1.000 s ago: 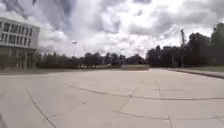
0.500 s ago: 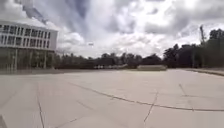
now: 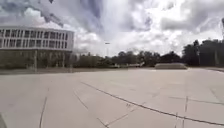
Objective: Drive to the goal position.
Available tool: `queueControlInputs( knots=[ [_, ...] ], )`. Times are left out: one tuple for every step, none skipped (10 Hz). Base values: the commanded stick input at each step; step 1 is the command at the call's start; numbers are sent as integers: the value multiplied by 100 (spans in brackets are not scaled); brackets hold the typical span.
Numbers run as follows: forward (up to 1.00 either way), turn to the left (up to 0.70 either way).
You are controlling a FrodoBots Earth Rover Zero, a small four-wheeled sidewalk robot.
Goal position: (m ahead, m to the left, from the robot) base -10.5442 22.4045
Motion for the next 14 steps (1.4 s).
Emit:
queueControlInputs(
  knots=[
    [100,40],
    [100,40],
    [100,40],
    [100,40],
    [100,40],
    [100,40],
    [100,40],
    [100,40],
    [100,40],
    [100,40],
    [100,40],
    [100,40],
    [100,40],
    [100,40]
  ],
)
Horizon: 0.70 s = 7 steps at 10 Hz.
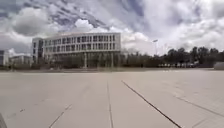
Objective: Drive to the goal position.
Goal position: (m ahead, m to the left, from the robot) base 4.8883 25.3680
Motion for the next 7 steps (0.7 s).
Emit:
queueControlInputs(
  knots=[
    [100,40],
    [100,40],
    [100,40],
    [100,40],
    [100,40],
    [100,40],
    [100,40]
  ],
)
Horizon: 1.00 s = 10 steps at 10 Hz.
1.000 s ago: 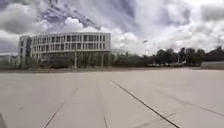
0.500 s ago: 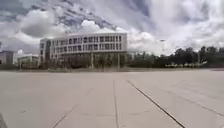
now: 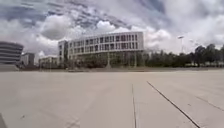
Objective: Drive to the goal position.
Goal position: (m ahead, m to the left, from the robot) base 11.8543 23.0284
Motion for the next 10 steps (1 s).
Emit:
queueControlInputs(
  knots=[
    [100,40],
    [100,40],
    [100,40],
    [100,40],
    [100,40],
    [100,40],
    [100,40],
    [100,40],
    [100,40],
    [100,40]
  ],
)
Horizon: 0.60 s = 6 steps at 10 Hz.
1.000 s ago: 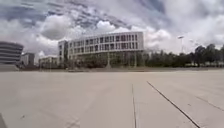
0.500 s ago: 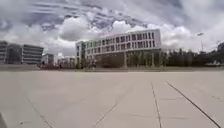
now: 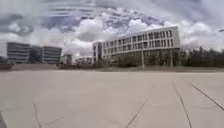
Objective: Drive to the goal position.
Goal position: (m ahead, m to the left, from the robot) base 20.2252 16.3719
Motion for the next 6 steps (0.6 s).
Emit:
queueControlInputs(
  knots=[
    [100,40],
    [100,40],
    [100,40],
    [100,40],
    [100,40],
    [100,40]
  ],
)
